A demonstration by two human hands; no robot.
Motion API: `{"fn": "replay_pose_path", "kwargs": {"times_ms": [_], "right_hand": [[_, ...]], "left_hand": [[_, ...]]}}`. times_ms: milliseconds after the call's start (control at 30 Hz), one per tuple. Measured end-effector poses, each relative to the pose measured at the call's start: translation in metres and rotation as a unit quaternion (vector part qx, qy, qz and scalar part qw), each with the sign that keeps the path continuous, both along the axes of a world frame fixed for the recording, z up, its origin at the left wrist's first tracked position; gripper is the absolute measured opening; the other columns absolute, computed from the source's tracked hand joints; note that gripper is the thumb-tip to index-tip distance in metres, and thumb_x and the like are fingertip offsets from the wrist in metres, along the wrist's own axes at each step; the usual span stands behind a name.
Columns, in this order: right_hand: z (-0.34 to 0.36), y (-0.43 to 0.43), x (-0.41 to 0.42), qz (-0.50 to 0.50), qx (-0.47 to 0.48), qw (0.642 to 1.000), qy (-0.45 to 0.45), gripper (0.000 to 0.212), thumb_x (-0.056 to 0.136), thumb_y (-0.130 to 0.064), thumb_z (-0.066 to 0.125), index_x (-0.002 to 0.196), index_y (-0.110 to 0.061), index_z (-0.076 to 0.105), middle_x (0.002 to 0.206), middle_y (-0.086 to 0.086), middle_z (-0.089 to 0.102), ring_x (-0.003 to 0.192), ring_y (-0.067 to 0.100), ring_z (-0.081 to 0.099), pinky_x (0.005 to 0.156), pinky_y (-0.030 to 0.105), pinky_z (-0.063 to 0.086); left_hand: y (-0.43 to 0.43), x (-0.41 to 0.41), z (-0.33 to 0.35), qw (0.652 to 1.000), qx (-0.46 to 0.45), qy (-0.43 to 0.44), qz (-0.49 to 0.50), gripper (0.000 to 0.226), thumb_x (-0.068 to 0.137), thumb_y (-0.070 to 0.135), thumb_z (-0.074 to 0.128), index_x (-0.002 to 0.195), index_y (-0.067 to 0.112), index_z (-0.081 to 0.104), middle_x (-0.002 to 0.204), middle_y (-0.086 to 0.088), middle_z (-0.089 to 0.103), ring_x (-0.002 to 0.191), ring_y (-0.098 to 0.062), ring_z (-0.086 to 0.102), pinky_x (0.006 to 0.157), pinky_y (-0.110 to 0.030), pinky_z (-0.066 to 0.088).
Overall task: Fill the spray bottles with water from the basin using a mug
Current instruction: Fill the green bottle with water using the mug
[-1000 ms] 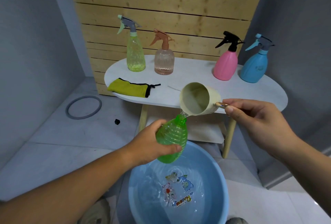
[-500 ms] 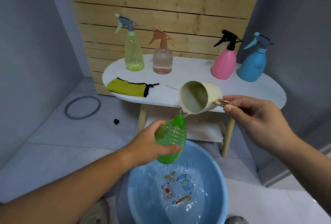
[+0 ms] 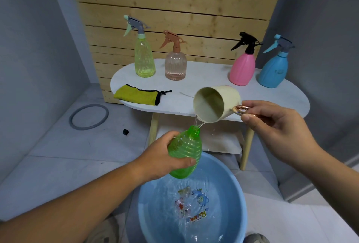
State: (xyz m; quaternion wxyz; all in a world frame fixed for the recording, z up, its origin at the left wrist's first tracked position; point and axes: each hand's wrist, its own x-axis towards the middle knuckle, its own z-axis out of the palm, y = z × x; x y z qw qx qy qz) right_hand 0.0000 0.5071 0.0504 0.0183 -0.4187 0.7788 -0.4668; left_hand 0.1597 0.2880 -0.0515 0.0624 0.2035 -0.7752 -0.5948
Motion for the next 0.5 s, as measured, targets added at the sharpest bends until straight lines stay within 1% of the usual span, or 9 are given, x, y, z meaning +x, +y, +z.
{"fn": "replay_pose_path", "kwargs": {"times_ms": [133, 267, 367, 433, 500], "right_hand": [[-0.0002, -0.0004, 0.0008, 0.002, -0.002, 1.0, 0.012, 0.012, 0.088, -0.02, 0.069, 0.085, -0.03, 0.073, 0.115, -0.01, 0.069, 0.103, -0.006, 0.062, 0.084, 0.003, 0.042], [-0.0006, -0.0007, 0.001, 0.002, -0.001, 0.999, 0.039, 0.016, 0.087, -0.022, 0.07, 0.084, -0.037, 0.07, 0.117, -0.009, 0.068, 0.107, -0.005, 0.061, 0.085, 0.002, 0.04], [-0.0012, -0.0008, 0.002, 0.006, -0.005, 0.999, 0.05, 0.014, 0.087, -0.028, 0.068, 0.084, -0.042, 0.068, 0.119, -0.009, 0.067, 0.106, -0.005, 0.061, 0.083, 0.002, 0.042], [-0.0006, -0.0007, 0.0036, 0.012, -0.014, 0.999, 0.05, 0.01, 0.084, -0.034, 0.065, 0.085, -0.044, 0.067, 0.12, -0.009, 0.067, 0.104, -0.003, 0.062, 0.081, 0.003, 0.044], [-0.0006, -0.0004, 0.0041, 0.015, -0.016, 0.998, 0.056, 0.009, 0.083, -0.037, 0.063, 0.086, -0.045, 0.066, 0.121, -0.008, 0.066, 0.104, -0.001, 0.063, 0.079, 0.003, 0.045]], "left_hand": [[0.0002, -0.0006, 0.0001, 1.0, -0.002, -0.002, 0.002, 0.063, 0.068, 0.026, 0.096, 0.121, 0.028, 0.063, 0.112, 0.004, 0.075, 0.104, -0.014, 0.072, 0.098, -0.045, 0.058], [0.001, -0.0011, -0.0002, 1.0, -0.003, -0.002, 0.008, 0.06, 0.071, 0.02, 0.095, 0.122, 0.024, 0.063, 0.112, 0.002, 0.075, 0.105, -0.017, 0.072, 0.099, -0.047, 0.057], [0.0012, -0.0014, -0.0001, 1.0, -0.001, -0.003, 0.007, 0.06, 0.071, 0.02, 0.094, 0.121, 0.024, 0.062, 0.113, 0.001, 0.075, 0.106, -0.018, 0.072, 0.099, -0.048, 0.057], [0.0011, -0.0016, 0.0, 1.0, 0.001, -0.004, 0.006, 0.059, 0.071, 0.019, 0.094, 0.121, 0.023, 0.062, 0.113, 0.001, 0.075, 0.106, -0.018, 0.072, 0.099, -0.048, 0.057], [0.001, -0.0016, 0.0001, 1.0, 0.002, -0.005, 0.005, 0.059, 0.071, 0.02, 0.094, 0.12, 0.024, 0.063, 0.112, 0.001, 0.075, 0.105, -0.018, 0.072, 0.098, -0.048, 0.057]]}}
